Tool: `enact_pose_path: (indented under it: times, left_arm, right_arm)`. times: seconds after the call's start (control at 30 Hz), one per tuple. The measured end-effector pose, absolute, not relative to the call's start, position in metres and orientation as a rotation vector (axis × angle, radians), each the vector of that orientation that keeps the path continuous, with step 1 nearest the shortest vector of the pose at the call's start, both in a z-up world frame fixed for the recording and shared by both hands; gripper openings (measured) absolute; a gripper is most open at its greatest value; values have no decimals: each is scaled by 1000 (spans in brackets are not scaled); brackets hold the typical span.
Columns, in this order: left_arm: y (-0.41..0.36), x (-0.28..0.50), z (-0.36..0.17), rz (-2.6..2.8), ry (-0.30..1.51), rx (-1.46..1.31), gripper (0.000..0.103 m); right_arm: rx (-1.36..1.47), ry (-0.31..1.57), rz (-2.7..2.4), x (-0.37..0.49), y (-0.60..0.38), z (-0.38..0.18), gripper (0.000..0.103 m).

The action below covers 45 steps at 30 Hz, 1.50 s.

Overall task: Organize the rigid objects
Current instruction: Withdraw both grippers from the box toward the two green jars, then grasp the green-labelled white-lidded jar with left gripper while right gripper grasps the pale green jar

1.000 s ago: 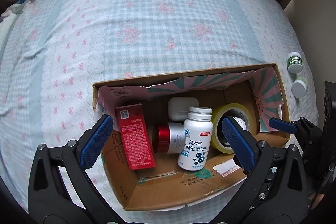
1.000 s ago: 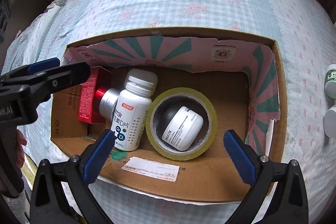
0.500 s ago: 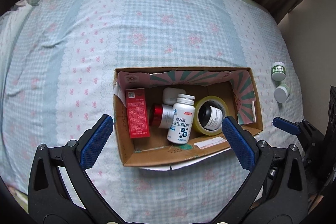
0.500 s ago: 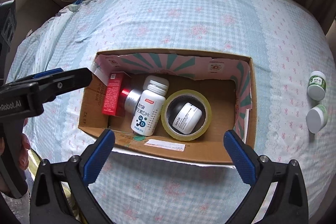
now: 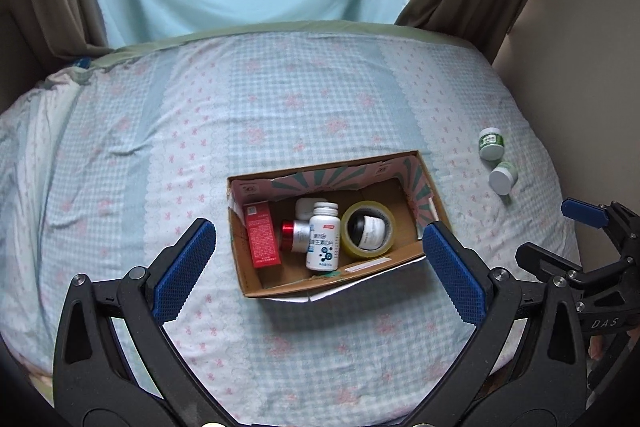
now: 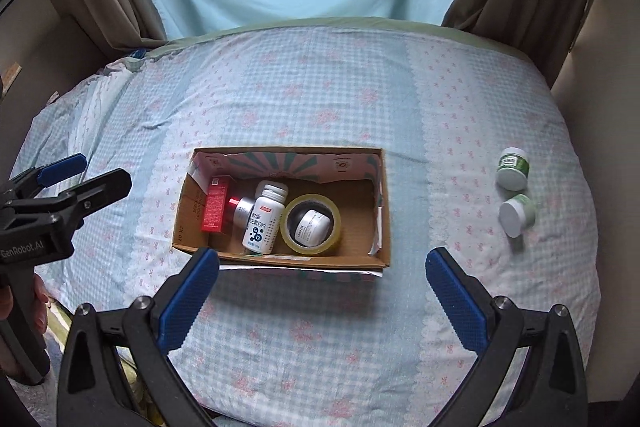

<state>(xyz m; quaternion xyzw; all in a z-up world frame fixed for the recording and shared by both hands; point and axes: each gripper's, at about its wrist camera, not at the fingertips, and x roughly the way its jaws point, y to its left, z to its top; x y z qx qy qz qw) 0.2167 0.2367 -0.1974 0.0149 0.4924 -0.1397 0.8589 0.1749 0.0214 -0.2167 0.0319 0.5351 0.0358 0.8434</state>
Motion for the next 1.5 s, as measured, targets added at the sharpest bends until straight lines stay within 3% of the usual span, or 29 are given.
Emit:
enact_pose_path:
  times: [0.3,0.8,1.13,1.5]
  left_arm:
    - [174,213,-182,-426,989,89,103]
    - [-17,263,-208,-573,1068,202,103]
    - [-146,340,-275,-593,1201,226,103]
    - [-266,407,-391,-661,1368,350,103]
  right_arm:
    - [53,1045,-69,136,-34,-186,103]
    - [65,1070,-132,135,-188,-209,103]
    - [-58,1150,-55,184,-258,-271,103]
    - [-55,1212,58,231,-296,-369,103]
